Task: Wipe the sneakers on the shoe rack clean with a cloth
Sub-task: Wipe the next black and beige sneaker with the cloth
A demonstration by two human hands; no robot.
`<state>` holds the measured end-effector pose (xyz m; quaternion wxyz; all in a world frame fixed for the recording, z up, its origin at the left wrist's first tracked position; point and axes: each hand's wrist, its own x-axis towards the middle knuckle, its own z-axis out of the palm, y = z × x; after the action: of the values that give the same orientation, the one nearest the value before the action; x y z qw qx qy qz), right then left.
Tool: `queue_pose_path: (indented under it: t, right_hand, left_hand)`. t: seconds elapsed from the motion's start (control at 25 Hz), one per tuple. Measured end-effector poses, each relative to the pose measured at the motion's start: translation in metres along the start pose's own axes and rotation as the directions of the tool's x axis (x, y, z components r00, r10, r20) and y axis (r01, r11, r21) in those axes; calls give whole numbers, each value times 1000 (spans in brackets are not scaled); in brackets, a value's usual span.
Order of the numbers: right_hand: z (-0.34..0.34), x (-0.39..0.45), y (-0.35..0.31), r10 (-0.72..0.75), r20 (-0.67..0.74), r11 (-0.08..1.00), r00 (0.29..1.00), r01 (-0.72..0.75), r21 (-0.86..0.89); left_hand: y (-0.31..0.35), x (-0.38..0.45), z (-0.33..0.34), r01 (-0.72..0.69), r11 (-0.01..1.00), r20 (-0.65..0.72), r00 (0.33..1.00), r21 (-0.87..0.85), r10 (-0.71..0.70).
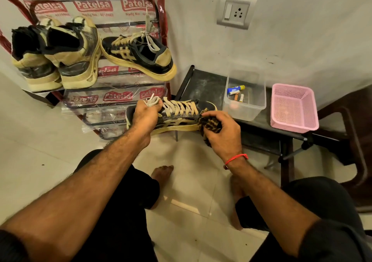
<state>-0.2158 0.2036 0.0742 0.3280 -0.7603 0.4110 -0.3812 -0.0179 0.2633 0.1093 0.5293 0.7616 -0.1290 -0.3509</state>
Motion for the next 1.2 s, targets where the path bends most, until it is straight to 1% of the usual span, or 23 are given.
queue_pose_path:
  t: [0.08, 0.12, 0.2, 0.28, 0.32, 0.36, 0.4, 0.44, 0.48, 0.52, 0.56, 0.6, 0.64, 0.72, 0.76, 0.8, 0.88, 0.96, 1.04, 1.12, 1.16, 1.2]
  right_hand:
    - [10, 0, 6, 62, -6, 998, 998, -61, 27]
    - [13, 0, 10, 102, -17, 994, 995, -101, 48]
    - [18, 2, 16, 199, -12, 976, 980, -197, 94]
    - [21, 0, 20, 264, 17, 955, 964, -264, 134]
    - [22, -1, 20, 281, 33, 948, 959, -282, 149]
    - [23, -2, 20, 289, 52, 942, 956, -293, 161]
    - [23, -3, 19, 293, 76, 938, 953, -302, 168]
    - [23, -3, 18, 292, 100, 937, 951, -305, 171]
    - [21, -4, 17, 292, 117, 936, 949, -309, 169]
    - [20, -3, 16, 292, 125, 936, 948, -310, 164]
    - [18, -1, 16, 298, 126, 936, 946, -315, 157]
    - [14, 1, 15, 303, 119, 936, 946, -319, 151]
    - [10, 3, 15, 307, 108, 937, 946, -320, 140]
    - [0, 9, 12, 296, 94, 944, 950, -306, 122]
    - [-5, 11, 10, 278, 89, 951, 957, -287, 114]
    - [-10, 12, 7, 249, 85, 961, 965, -257, 105]
    - [-17, 14, 2, 180, 78, 980, 981, -186, 72]
    - [-22, 15, -4, 119, 77, 992, 990, -122, 40]
    - [-25, 15, -6, 73, 78, 997, 994, -75, 15]
    - [-27, 15, -7, 34, 49, 999, 998, -34, -3]
    - [-28, 15, -7, 14, 11, 1000, 1000, -14, -7]
    - [-28, 15, -7, -7, -39, 1000, 999, 7, -7]
  left_hand:
    - [-2, 0, 0, -98, 983, 47, 995, 154, 92]
    - [-2, -3, 1, -162, 956, 85, 986, 243, 145]
    - [-5, -4, 6, -281, 873, 176, 958, 399, 227]
    - [-7, -8, 11, -366, 760, 254, 929, 538, 268]
    - [-9, -9, 12, -408, 674, 281, 913, 616, 296]
    - [-11, -11, 13, -469, 534, 318, 880, 703, 354]
    - [-12, -14, 14, -541, 354, 383, 819, 763, 426]
    - [-13, -14, 14, -621, 175, 475, 725, 764, 499]
    - [-13, -17, 14, -691, 39, 571, 626, 722, 532]
    - [-12, -18, 14, -745, -33, 651, 559, 666, 514]
    - [-11, -20, 14, -787, -56, 706, 518, 615, 483]
    - [-10, -19, 14, -813, -51, 741, 501, 580, 447]
    - [-10, -17, 14, -823, -51, 761, 497, 566, 417]
    - [-10, -11, 11, -805, -98, 771, 515, 586, 375]
    - [-11, -7, 9, -784, -118, 763, 539, 609, 356]
    - [-10, -4, 6, -763, -112, 745, 572, 637, 343]
    - [-11, 1, 3, -716, -32, 683, 651, 697, 331]
    - [-13, 3, 3, -627, 95, 577, 757, 773, 308]
    - [-20, 8, 1, -503, 237, 443, 857, 832, 264]
    - [-23, 11, -5, -379, 435, 302, 923, 817, 237]
    - [-21, 11, -8, -315, 560, 230, 948, 766, 219]
    - [-19, 12, -10, -249, 693, 157, 968, 676, 194]
